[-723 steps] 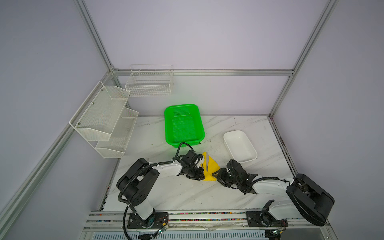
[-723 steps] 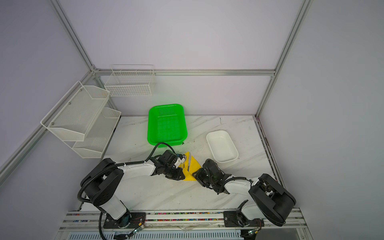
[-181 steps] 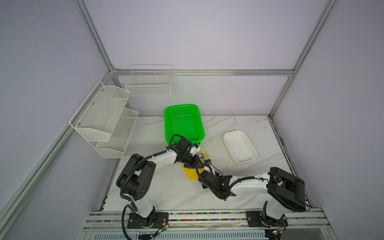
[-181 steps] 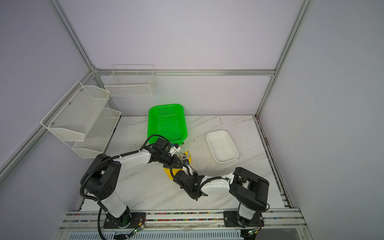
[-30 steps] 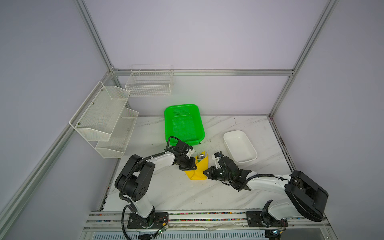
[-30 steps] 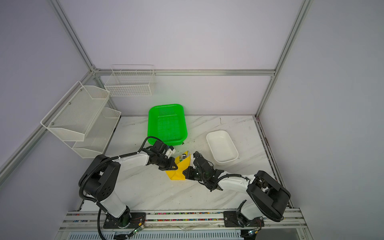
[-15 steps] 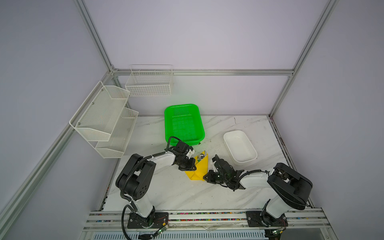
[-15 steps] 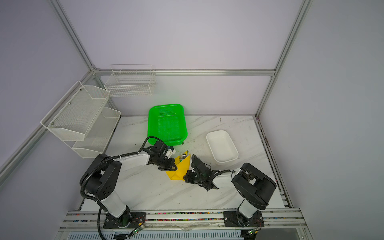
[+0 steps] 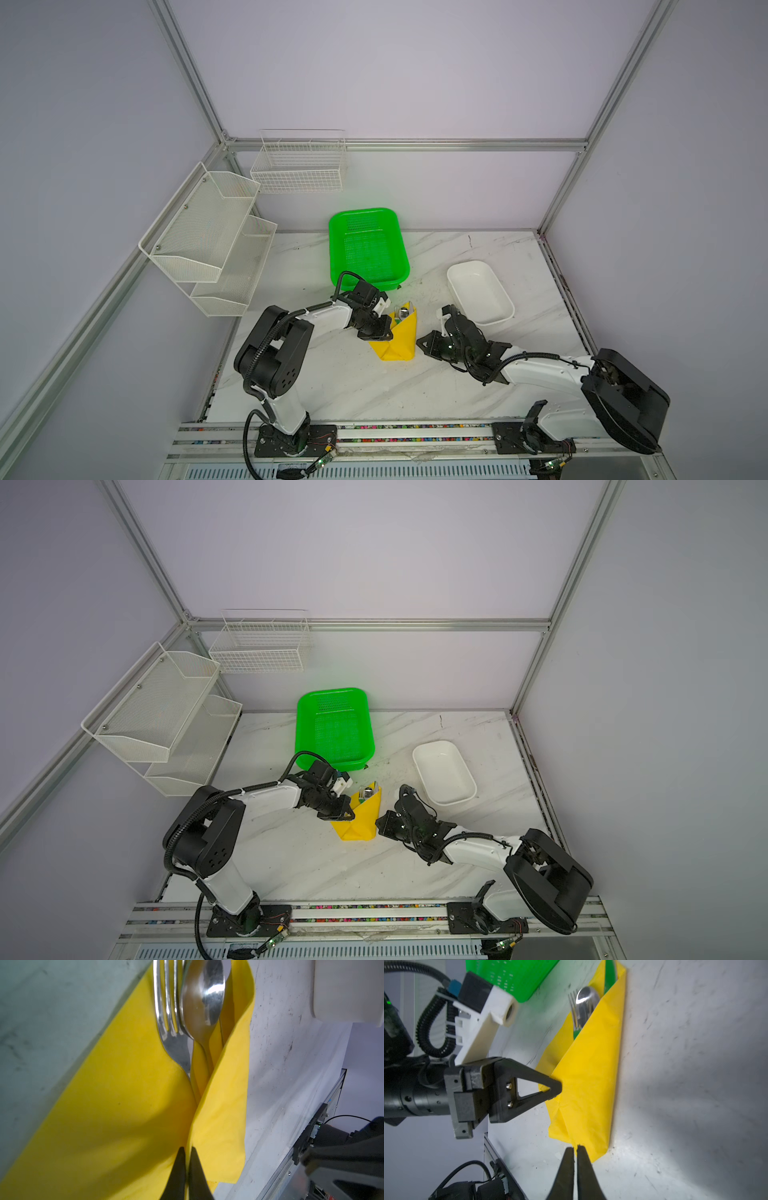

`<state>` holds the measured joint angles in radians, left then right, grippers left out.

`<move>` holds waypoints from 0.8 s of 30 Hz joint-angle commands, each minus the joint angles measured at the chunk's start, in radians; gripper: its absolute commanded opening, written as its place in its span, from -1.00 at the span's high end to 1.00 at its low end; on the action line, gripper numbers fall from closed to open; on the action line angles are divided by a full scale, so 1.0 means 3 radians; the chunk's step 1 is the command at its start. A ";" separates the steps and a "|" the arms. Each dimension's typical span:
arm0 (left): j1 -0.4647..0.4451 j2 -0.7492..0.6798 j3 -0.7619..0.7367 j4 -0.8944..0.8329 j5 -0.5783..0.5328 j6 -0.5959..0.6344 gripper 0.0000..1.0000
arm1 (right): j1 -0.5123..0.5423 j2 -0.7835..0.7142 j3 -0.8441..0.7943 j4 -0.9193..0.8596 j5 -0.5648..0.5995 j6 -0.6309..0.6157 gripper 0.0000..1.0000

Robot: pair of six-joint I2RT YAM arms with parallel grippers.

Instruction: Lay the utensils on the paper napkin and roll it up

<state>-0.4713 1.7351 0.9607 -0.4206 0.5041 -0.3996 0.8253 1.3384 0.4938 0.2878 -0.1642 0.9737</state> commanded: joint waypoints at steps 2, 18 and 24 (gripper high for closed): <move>0.0019 -0.0017 0.0275 -0.0040 -0.0045 0.0082 0.88 | -0.0025 -0.0025 -0.0083 -0.0182 0.0135 0.0073 0.80; 0.0022 -0.0093 0.0087 -0.0103 -0.0008 0.0077 0.93 | -0.0018 0.0425 0.0266 0.0027 -0.0237 -0.0149 0.81; 0.0019 -0.0064 0.0095 -0.0100 -0.0030 0.0079 0.93 | 0.0049 0.0798 0.0505 0.0242 -0.0609 -0.0280 0.81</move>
<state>-0.4713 1.7351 0.9691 -0.4610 0.4862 -0.3988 0.8230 1.5375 0.6003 0.3058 -0.2775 0.9211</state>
